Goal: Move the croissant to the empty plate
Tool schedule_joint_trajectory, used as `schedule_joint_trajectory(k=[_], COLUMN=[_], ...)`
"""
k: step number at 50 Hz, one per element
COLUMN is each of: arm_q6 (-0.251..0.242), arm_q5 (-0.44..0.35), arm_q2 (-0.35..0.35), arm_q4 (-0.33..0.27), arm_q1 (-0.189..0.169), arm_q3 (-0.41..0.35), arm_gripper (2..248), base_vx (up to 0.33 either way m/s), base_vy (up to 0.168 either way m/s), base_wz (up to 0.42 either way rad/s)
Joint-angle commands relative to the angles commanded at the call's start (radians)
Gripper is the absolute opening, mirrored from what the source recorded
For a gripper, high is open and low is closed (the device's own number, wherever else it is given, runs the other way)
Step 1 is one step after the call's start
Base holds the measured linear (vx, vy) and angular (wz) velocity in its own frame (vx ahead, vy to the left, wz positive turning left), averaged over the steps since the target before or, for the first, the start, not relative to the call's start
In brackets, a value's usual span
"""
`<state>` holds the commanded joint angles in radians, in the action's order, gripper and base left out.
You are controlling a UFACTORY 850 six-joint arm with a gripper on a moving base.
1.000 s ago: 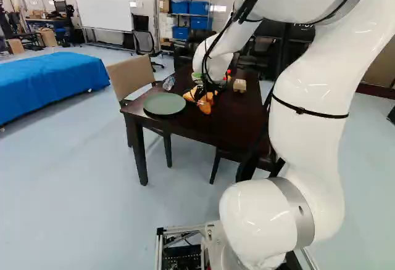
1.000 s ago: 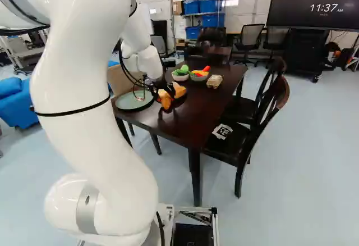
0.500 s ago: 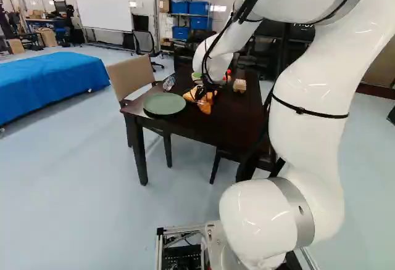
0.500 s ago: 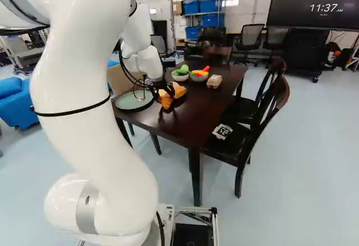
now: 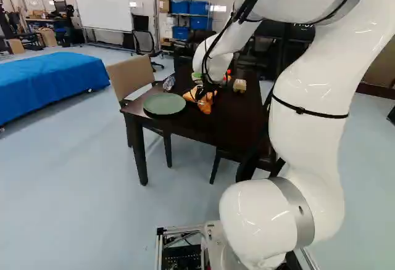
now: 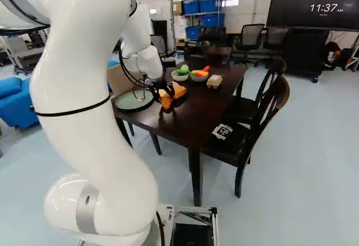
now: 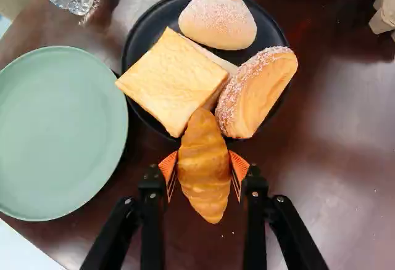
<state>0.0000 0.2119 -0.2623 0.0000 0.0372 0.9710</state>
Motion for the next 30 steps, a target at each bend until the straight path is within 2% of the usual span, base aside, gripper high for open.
schedule_joint_trajectory(k=[12,13,18,30], arm_q6=[0.000,0.000,0.000,0.000], arm_q5=[0.000,0.000,0.000,0.000], arm_q2=[0.000,0.000,0.000,0.000], arm_q4=[0.000,0.000,0.000,0.000], arm_q1=[0.000,0.000,0.000,0.000], arm_q3=[0.000,0.000,0.000,0.000], arm_gripper=[132,124,119,121], base_vx=[0.000,0.000,0.000,0.000], base_vy=[0.000,0.000,0.000,0.000], base_wz=[0.000,0.000,0.000,0.000])
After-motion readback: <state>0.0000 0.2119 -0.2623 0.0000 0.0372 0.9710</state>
